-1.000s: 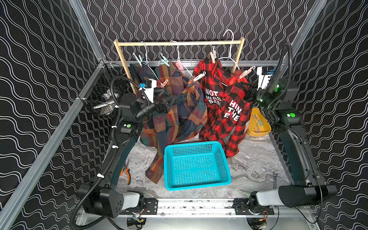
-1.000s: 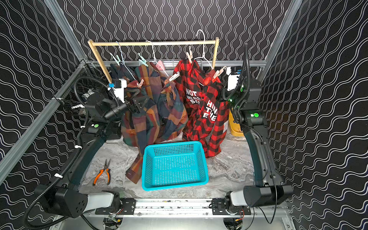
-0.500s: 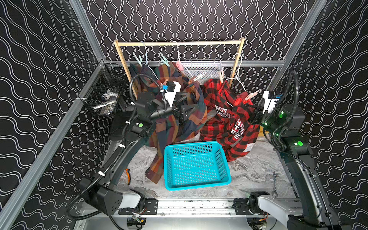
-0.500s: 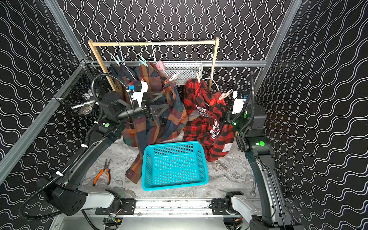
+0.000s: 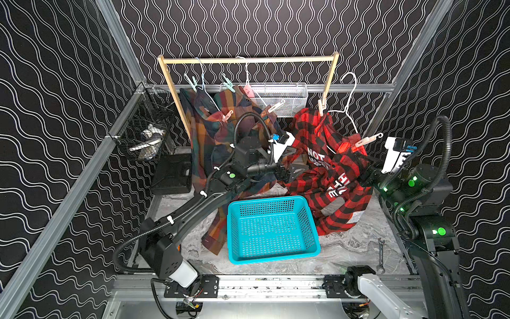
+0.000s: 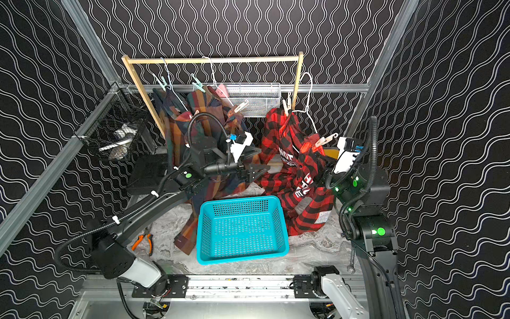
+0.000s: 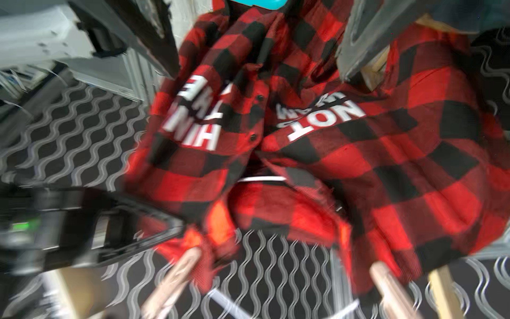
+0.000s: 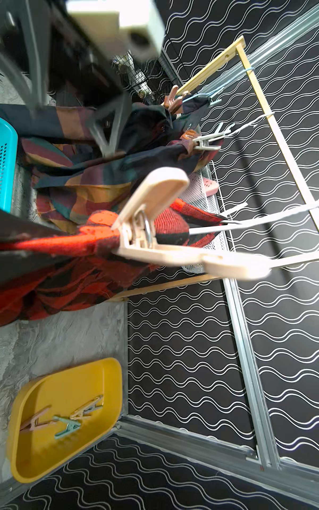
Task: Remove the clothespins securing long-sleeve shirts to the hanger
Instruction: Place the long-sleeve shirt at the bin.
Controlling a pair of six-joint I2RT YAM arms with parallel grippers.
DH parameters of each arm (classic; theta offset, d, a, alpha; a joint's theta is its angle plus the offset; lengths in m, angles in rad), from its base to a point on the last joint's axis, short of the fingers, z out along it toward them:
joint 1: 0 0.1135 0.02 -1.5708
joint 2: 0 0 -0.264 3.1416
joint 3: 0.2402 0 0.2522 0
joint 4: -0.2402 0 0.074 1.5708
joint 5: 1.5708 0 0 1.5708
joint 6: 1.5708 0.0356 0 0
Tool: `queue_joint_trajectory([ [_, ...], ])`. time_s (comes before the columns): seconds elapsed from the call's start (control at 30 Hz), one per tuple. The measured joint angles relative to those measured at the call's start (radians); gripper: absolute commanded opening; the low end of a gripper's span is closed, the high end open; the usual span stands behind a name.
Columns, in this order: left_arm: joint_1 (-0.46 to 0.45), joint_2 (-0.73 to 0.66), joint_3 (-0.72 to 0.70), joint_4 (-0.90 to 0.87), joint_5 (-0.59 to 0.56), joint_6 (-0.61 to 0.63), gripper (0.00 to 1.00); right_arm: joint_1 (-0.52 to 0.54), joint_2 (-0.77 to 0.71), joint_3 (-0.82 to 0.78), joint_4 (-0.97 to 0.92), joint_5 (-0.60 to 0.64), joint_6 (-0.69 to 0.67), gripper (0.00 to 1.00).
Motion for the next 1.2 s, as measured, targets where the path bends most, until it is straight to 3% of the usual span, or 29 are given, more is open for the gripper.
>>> queue_joint_trajectory([
  [0.4,-0.02,0.333,0.174,0.069,-0.179,-0.078,0.93,0.0,-0.027,0.0,-0.009,-0.105,0.0,0.0],
  [0.47,-0.02,0.375,0.203,0.086,-0.178,-0.107,0.74,0.0,-0.029,0.0,-0.008,-0.123,0.001,0.0],
  [0.57,-0.021,0.412,0.243,0.109,-0.168,-0.127,0.19,0.0,-0.026,-0.005,-0.004,-0.148,0.008,0.0],
  [0.6,-0.021,0.415,0.25,0.113,-0.162,-0.132,0.05,0.0,-0.025,-0.008,-0.002,-0.154,0.009,0.0],
  [0.63,-0.021,0.415,0.254,0.119,-0.155,-0.143,0.0,0.0,-0.024,-0.011,0.006,-0.159,0.017,0.0],
  [0.8,-0.021,0.392,0.241,0.164,-0.129,-0.159,0.0,-0.002,-0.013,-0.013,0.047,-0.186,0.032,0.0],
  [1.2,-0.02,0.084,0.167,0.214,-0.074,-0.182,0.0,-0.001,0.11,0.077,0.254,-0.367,0.129,0.0],
])
